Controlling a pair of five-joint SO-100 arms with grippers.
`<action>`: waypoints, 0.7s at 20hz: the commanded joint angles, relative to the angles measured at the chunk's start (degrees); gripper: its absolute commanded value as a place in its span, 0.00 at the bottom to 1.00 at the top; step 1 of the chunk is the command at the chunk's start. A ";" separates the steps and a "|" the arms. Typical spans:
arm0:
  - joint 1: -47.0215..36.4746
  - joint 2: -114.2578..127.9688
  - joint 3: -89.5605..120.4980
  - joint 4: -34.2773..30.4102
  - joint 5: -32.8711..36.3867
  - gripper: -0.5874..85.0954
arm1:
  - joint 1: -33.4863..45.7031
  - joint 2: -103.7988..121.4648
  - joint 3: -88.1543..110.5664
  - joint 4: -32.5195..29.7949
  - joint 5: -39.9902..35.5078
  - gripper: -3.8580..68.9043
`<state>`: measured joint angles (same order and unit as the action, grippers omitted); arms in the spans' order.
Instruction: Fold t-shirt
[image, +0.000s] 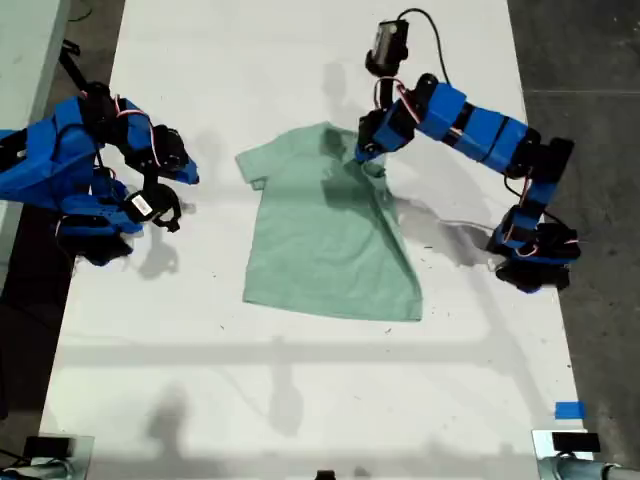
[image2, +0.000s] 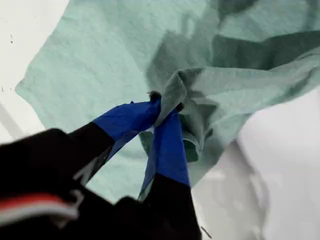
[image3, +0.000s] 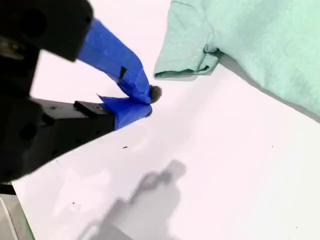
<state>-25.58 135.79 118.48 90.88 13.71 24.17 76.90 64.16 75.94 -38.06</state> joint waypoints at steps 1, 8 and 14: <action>-1.05 0.18 -0.44 -1.76 0.18 0.01 | -3.69 -6.24 -9.05 0.09 1.85 0.05; -1.05 0.26 0.62 -2.11 0.26 0.01 | -6.24 -16.08 -11.43 -3.60 5.10 0.26; -1.32 0.26 0.97 -2.64 0.26 0.03 | -2.55 -2.55 -16.35 10.81 1.41 0.37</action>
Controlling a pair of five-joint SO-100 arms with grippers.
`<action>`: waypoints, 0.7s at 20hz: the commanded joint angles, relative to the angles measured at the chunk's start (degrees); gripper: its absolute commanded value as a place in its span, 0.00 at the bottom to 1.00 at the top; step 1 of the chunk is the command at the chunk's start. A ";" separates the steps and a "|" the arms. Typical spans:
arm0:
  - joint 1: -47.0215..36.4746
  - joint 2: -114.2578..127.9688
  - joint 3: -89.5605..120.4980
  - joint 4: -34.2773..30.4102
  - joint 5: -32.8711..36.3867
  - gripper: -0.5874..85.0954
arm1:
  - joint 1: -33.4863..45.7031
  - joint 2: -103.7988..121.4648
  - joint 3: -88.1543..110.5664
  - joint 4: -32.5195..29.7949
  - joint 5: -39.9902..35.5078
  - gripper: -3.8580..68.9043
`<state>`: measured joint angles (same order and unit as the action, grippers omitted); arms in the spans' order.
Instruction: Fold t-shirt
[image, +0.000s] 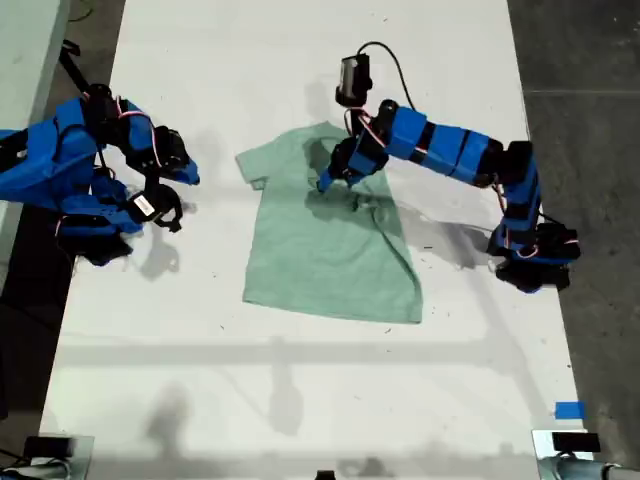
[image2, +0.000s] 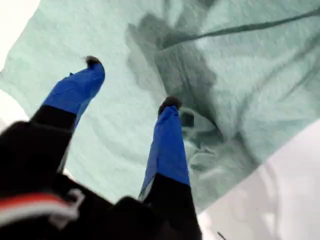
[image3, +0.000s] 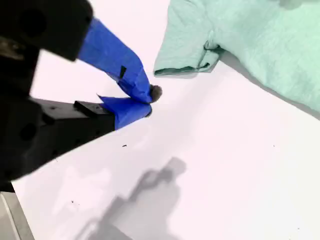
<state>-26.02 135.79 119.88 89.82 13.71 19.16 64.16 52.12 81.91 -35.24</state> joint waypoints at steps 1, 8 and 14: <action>-0.97 0.09 -0.44 -1.85 0.26 0.09 | 3.69 14.15 -3.87 7.38 -1.76 0.36; -5.01 -12.83 -7.91 -3.43 5.19 0.29 | 8.88 46.93 26.98 7.91 -1.23 0.32; -13.80 -28.48 -19.86 -4.22 13.10 0.32 | 4.48 58.54 44.03 3.78 4.31 0.30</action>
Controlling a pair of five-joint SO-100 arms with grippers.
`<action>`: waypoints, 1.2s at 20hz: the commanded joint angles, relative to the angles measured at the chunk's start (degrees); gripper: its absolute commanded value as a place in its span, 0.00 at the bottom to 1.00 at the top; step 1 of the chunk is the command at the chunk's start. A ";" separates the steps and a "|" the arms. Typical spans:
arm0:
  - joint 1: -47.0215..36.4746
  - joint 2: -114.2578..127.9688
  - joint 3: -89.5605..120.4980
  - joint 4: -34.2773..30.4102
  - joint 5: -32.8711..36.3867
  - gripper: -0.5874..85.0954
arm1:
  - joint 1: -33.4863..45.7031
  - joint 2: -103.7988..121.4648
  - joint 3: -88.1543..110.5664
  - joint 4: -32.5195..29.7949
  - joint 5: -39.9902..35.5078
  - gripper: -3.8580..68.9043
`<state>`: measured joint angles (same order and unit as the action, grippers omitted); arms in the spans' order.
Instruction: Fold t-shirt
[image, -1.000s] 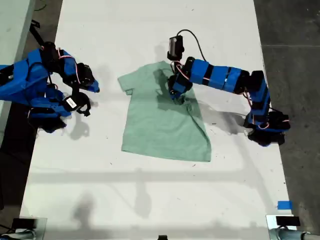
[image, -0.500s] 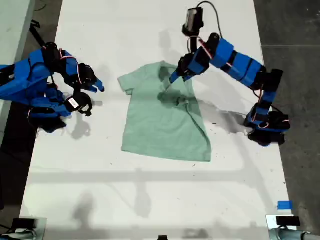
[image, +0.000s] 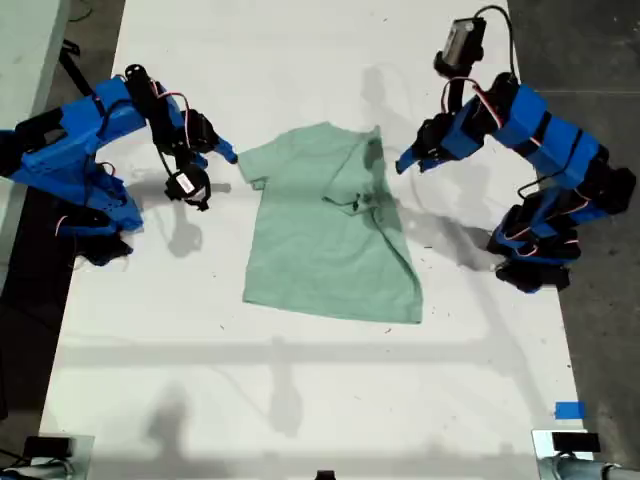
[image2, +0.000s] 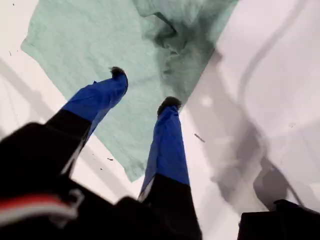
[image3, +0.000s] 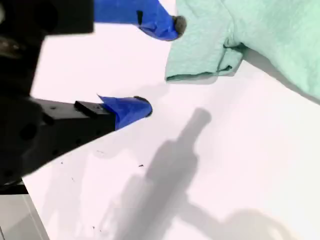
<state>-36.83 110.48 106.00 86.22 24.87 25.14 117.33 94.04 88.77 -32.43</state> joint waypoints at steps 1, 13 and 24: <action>-3.69 -5.54 -8.44 -0.18 2.72 0.32 | -1.76 7.12 4.04 -3.34 2.20 0.30; -7.38 -21.53 -23.03 3.52 5.71 0.32 | -1.41 20.83 16.70 -3.96 4.48 0.29; -10.11 -45.26 -23.91 -10.55 2.90 0.30 | -2.90 24.79 19.51 -3.52 6.59 0.29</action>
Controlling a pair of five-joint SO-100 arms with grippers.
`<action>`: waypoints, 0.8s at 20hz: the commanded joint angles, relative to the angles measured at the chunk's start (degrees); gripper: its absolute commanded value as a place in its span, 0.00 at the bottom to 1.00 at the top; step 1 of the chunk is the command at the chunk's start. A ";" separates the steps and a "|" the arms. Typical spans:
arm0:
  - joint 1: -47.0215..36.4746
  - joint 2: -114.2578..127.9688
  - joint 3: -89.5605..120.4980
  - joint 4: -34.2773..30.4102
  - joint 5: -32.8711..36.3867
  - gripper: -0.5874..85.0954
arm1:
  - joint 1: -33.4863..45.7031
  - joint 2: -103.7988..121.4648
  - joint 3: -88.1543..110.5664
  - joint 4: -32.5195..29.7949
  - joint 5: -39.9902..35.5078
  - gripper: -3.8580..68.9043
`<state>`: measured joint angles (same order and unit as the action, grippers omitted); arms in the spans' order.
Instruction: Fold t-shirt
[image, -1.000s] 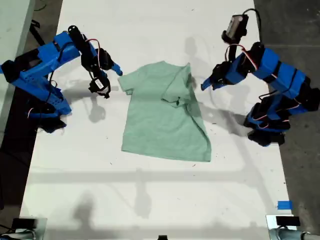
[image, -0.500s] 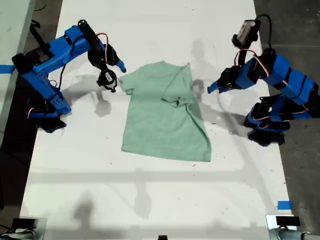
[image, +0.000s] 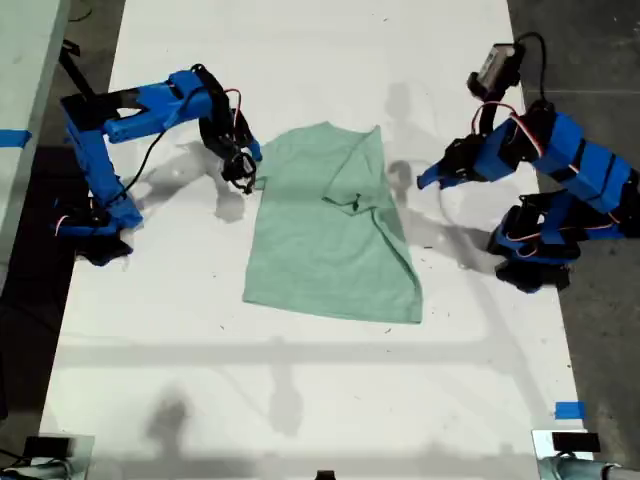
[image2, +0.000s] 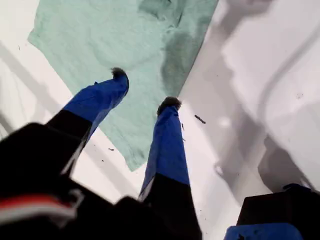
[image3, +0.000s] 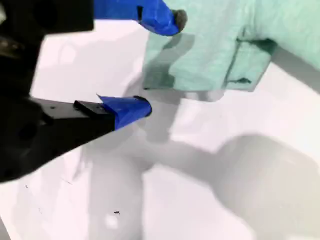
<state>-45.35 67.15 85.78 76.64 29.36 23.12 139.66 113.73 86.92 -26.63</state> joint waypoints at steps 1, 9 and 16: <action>-1.93 -3.69 -4.13 -0.97 -2.29 0.26 | -0.97 3.69 0.44 -1.49 1.14 0.30; -6.42 3.25 -5.10 2.55 -2.64 0.01 | -0.79 8.96 3.96 -1.85 1.49 0.30; -10.55 14.94 -1.85 5.19 -0.70 0.01 | -0.79 10.99 6.15 -1.85 1.58 0.30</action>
<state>-56.07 77.61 84.38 82.44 27.86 22.85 149.33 120.23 86.92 -25.49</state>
